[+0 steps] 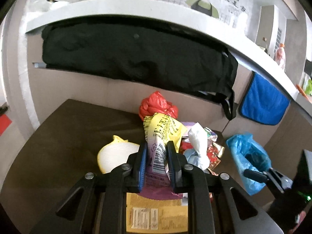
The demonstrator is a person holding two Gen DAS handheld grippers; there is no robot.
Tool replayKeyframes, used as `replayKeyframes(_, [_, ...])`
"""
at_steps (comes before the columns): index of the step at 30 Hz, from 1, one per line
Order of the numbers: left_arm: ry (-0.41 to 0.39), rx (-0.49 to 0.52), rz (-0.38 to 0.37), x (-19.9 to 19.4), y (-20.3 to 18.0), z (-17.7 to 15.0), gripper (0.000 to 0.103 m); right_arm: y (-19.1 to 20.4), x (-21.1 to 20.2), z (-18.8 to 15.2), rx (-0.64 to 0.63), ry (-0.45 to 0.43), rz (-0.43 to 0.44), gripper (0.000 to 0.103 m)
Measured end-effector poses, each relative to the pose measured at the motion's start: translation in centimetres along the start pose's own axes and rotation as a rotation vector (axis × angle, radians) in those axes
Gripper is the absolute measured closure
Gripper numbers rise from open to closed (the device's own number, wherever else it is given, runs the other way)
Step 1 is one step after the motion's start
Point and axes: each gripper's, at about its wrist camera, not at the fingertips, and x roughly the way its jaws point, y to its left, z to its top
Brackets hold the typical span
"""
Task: Collect trash
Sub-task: 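Grasp the pink-yellow wrapper with the left tool while the right tool grasps the red cup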
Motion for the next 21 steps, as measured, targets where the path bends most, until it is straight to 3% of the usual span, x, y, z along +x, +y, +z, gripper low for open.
replayKeyframes(6, [0.018, -0.058, -0.005, -1.1, 1.9, -1.5, 0.083, 1.4, 2.4, 0.7, -0.142, 0.043, 0.064, 0.026])
replayKeyframes(9, [0.03, -0.092, 0.01, -1.3, 2.7, -2.4, 0.083, 2.4, 4.0, 0.9, -0.273, 0.071, 0.008, 0.027])
replayKeyframes(11, [0.031, -0.112, 0.016, -1.4, 3.3, -2.8, 0.082, 2.3, 4.8, 1.1, -0.295, 0.101, 0.018, 0.027])
replayKeyframes(14, [0.03, -0.128, 0.02, -1.7, 3.7, -3.2, 0.083, 1.3, 6.4, 1.0, -0.279, 0.174, 0.067, 0.028])
replayKeyframes(15, [0.031, -0.13, 0.02, -1.7, 3.8, -3.4, 0.082, 1.1, 6.9, 0.8, -0.271, 0.207, 0.073, 0.031])
replayKeyframes(16, [0.033, -0.133, 0.017, -1.8, 3.9, -3.4, 0.083, 0.7, 7.0, 0.5, -0.255, 0.225, 0.081, 0.042])
replayKeyframes(21, [0.048, -0.152, 0.005, -1.6, 4.1, -3.8, 0.083, -0.9, 4.6, -0.3, -0.055, 0.266, 0.171, 0.042])
